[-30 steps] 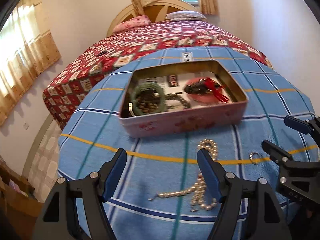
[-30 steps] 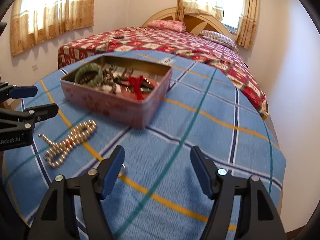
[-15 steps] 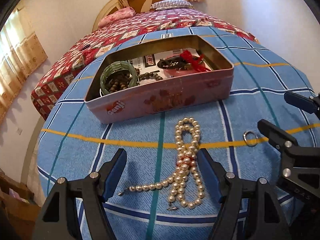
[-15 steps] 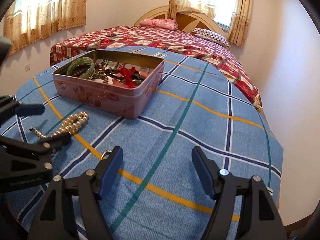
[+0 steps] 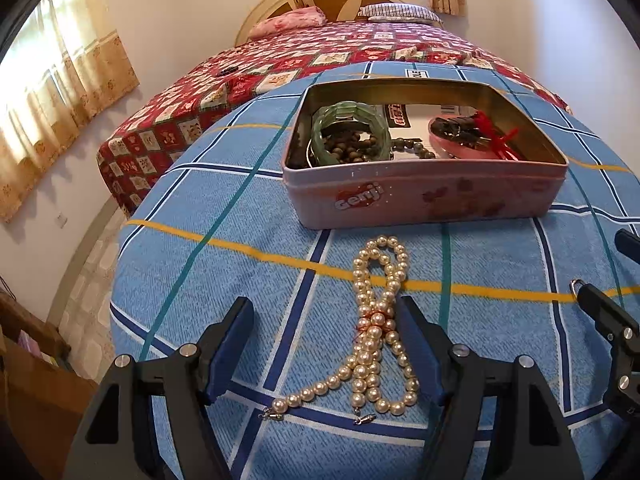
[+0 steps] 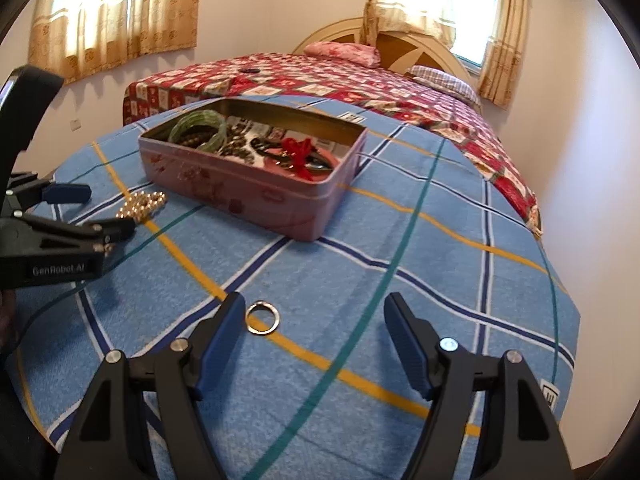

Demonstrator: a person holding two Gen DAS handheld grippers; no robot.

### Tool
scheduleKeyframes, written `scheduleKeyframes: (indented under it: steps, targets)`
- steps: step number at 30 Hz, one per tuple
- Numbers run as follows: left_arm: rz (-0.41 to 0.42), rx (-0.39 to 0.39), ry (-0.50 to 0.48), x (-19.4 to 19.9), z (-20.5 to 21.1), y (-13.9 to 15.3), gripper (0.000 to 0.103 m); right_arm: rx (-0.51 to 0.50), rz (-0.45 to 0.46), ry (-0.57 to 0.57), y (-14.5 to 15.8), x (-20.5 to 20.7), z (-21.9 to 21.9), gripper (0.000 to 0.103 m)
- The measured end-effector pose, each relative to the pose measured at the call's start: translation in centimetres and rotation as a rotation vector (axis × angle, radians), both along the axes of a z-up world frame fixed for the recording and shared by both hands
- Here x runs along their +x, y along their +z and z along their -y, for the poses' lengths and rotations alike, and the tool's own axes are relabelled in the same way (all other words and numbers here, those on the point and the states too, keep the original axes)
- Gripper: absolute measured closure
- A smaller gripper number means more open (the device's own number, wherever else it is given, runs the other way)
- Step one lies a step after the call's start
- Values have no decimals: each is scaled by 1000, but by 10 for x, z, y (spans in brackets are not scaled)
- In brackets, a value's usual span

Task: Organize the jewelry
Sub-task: 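Move the left gripper to the pearl necklace while the right gripper grasps the gold ring, then grasp the pearl necklace with the left gripper while the right gripper lifts the ring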

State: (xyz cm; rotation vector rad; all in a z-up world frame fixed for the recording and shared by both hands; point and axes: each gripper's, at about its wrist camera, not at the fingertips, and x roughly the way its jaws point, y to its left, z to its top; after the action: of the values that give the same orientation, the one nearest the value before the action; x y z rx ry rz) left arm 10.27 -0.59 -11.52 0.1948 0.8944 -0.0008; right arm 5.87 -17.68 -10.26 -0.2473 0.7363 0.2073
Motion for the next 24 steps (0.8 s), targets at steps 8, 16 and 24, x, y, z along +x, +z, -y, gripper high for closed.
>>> scheduleKeyframes:
  steps: [8, 16, 24]
  targets:
    - [2, -22, -58, -7, 6, 1, 54, 1, -50, 81, -8, -2, -11, 62]
    - [-7, -38, -128, -11, 17, 2, 88, 35, -59, 110, -8, -5, -12, 82]
    - [0, -61, -123, -15, 10, 9, 91, 29, -13, 95, 0, -9, -12, 82]
